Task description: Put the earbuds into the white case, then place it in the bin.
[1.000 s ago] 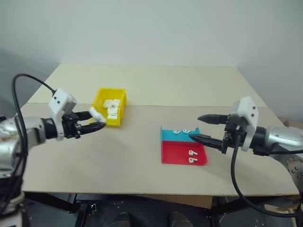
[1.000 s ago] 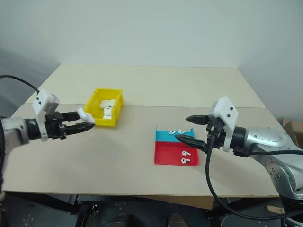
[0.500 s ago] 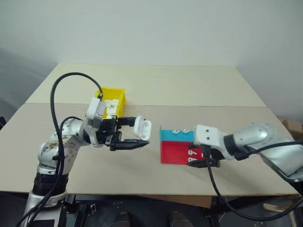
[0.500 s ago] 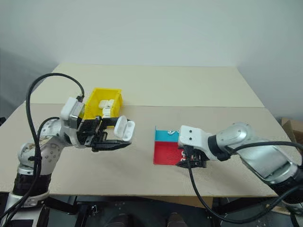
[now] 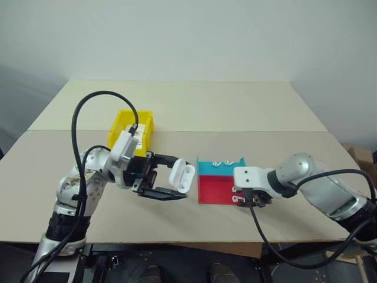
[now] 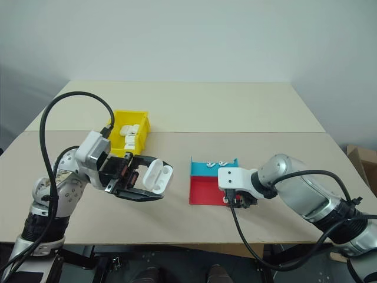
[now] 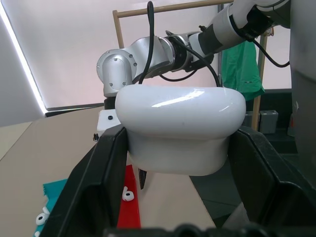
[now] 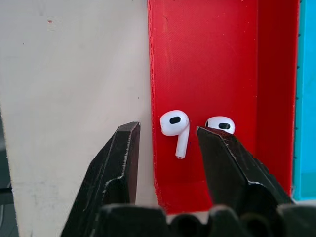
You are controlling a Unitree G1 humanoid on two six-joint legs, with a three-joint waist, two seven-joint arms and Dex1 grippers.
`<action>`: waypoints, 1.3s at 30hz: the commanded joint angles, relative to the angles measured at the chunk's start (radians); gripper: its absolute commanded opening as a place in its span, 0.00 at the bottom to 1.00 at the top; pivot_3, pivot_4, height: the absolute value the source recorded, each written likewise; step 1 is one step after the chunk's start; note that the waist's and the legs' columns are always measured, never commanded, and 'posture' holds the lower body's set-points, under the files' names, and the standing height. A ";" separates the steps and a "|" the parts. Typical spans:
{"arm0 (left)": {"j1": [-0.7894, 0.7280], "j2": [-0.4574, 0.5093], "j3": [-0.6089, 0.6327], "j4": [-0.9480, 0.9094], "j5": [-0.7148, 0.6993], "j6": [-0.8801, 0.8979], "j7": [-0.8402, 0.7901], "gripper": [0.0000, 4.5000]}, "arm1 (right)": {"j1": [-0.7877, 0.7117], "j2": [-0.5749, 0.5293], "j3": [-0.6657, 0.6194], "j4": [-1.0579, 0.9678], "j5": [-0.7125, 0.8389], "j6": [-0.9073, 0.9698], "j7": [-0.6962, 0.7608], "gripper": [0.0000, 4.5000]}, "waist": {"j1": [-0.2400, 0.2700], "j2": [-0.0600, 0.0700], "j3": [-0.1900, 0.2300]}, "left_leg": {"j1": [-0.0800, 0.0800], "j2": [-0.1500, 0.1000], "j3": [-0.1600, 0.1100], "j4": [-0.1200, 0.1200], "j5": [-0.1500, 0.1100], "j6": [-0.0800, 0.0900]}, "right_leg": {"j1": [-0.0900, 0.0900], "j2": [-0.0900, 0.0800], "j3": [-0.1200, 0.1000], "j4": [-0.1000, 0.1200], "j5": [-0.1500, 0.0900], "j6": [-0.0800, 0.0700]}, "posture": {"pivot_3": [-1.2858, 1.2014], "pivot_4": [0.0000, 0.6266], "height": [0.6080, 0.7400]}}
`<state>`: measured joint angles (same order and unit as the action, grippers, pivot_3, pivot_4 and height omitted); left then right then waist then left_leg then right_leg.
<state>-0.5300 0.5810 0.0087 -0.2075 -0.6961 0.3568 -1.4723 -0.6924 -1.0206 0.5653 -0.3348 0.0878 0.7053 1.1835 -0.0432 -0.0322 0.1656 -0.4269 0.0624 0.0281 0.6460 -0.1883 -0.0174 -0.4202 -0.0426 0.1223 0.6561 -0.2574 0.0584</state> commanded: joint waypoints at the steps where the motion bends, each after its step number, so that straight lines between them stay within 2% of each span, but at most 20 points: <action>1: 0.007 0.001 0.005 -0.046 -0.012 -0.017 0.017 0.61 | -0.010 0.015 -0.022 0.002 -0.028 -0.023 0.021 0.53 | 0.000 0.000 0.000 | 0.000 0.000 0.000 0.000 0.000 0.000 | 0.000 0.000 0.000 0.000 0.000 0.000 | 0.52 0.24 1.00; 15: 0.002 0.005 0.005 -0.056 -0.029 -0.014 0.042 0.61 | 0.000 0.079 -0.010 0.087 -0.121 -0.073 0.066 0.53 | 0.000 0.000 0.000 | 0.000 0.000 0.000 0.000 0.000 0.000 | 0.000 0.000 0.000 0.000 0.000 0.000 | 0.52 0.24 1.00; 20: 0.000 0.006 0.010 -0.059 -0.034 -0.007 0.061 0.61 | 0.010 0.096 -0.012 0.089 -0.140 -0.067 0.068 0.16 | 0.001 0.000 0.000 | 0.000 0.000 0.000 0.000 0.000 0.000 | 0.000 0.000 0.000 0.000 0.000 0.000 | 0.52 0.24 1.00; 26: 0.016 0.020 0.018 -0.088 -0.055 0.031 0.100 0.61 | 0.030 0.091 -0.049 0.050 -0.125 -0.036 0.063 0.13 | 0.001 0.000 0.000 | 0.000 0.000 0.000 0.000 0.000 0.000 | 0.001 0.000 0.000 0.000 0.000 0.000 | 0.52 0.24 1.00; 29: 0.029 0.040 0.040 -0.123 -0.103 0.103 0.152 0.61 | 0.044 0.069 -0.140 -0.027 -0.042 0.037 0.090 0.13 | 0.001 0.000 0.000 | 0.000 0.000 0.000 0.000 0.000 0.000 | 0.000 0.000 0.000 0.000 0.000 0.000 | 0.52 0.24 1.00; 33: 0.019 0.045 0.068 -0.154 -0.143 0.180 0.267 0.61 | 0.038 0.096 -0.379 -0.135 0.168 0.256 0.079 0.13 | 0.001 0.000 0.000 | 0.000 0.000 0.000 0.000 0.000 0.000 | 0.000 0.000 0.000 0.000 0.000 0.000 | 0.52 0.24 1.00; 34: 0.016 0.039 0.077 -0.158 -0.154 0.191 0.292 0.61 | 0.035 0.124 -0.451 -0.155 0.227 0.307 0.058 0.13 | 0.001 0.000 0.000 | 0.001 0.000 0.000 0.000 0.000 0.000 | 0.002 0.000 0.000 0.000 0.000 0.000 | 0.52 0.24 1.00; 35: 0.010 0.031 0.081 -0.158 -0.159 0.197 0.316 0.61 | 0.037 0.203 -0.579 -0.173 0.295 0.332 0.000 0.13 | 0.001 -0.001 0.000 | 0.002 0.000 -0.001 0.000 0.000 0.000 | 0.002 0.000 -0.001 0.000 0.000 0.000 | 0.52 0.24 1.00; 37: 0.005 0.020 0.086 -0.159 -0.167 0.199 0.341 0.61 | 0.046 0.329 -0.745 -0.207 0.368 0.347 -0.112 0.13 | 0.001 -0.001 0.000 | 0.002 0.001 -0.001 0.000 0.000 0.000 | 0.003 0.001 -0.001 0.000 0.000 0.000 | 0.52 0.24 1.00; 39: -0.005 0.012 0.081 -0.153 -0.170 0.202 0.355 0.61 | 0.046 0.447 -0.839 -0.255 0.398 0.351 -0.247 0.13 | 0.001 -0.001 0.000 | 0.003 0.001 -0.002 -0.001 0.000 0.000 | 0.004 0.001 -0.001 0.000 0.000 0.000 | 0.52 0.24 1.00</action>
<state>-0.5117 0.5949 0.0660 -0.3382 -0.8446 0.5529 -1.1338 -0.6448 -0.6031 -0.1821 -0.5416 0.4468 1.0439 1.0343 -0.0419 -0.0333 0.1656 -0.4246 0.0632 0.0264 0.6454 -0.1883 -0.0175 -0.4172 -0.0417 0.1208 0.6564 -0.2573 0.0584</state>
